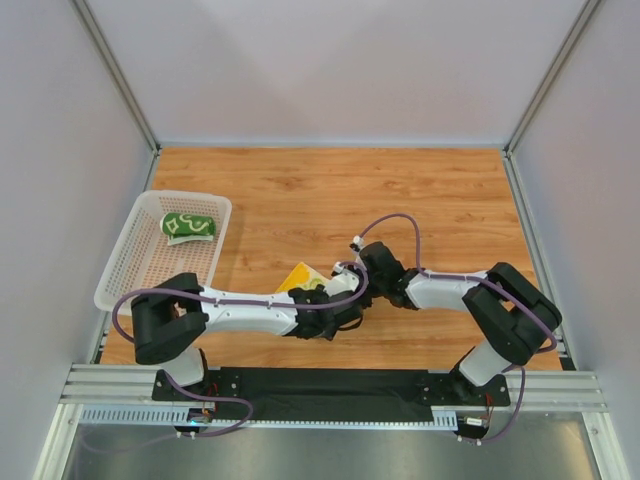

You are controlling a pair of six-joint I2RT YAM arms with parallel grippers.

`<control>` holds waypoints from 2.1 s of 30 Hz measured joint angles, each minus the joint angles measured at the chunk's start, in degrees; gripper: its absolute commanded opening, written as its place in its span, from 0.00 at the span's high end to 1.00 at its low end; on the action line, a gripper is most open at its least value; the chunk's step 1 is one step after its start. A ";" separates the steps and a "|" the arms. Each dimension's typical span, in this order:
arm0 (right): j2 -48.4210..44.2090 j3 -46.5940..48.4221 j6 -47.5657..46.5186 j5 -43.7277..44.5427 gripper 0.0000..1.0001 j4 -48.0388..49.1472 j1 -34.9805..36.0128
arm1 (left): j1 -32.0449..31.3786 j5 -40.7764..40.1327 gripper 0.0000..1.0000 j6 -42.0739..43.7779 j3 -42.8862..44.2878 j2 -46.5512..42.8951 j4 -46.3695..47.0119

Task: Roll the towels
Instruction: Roll the towel

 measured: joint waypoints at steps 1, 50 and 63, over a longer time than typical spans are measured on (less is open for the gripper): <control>0.02 0.04 -0.02 0.00 0.89 -0.13 0.00 | -0.20 0.00 0.48 0.00 -0.37 0.04 0.48; -10.16 6.49 -12.41 1.55 0.49 -21.88 -14.40 | 5.77 15.45 1.00 -5.18 -22.88 -24.06 19.69; -23.34 -9.94 -7.87 -11.69 0.45 -8.83 -13.90 | 20.22 36.63 1.00 -19.06 -33.16 -24.61 36.54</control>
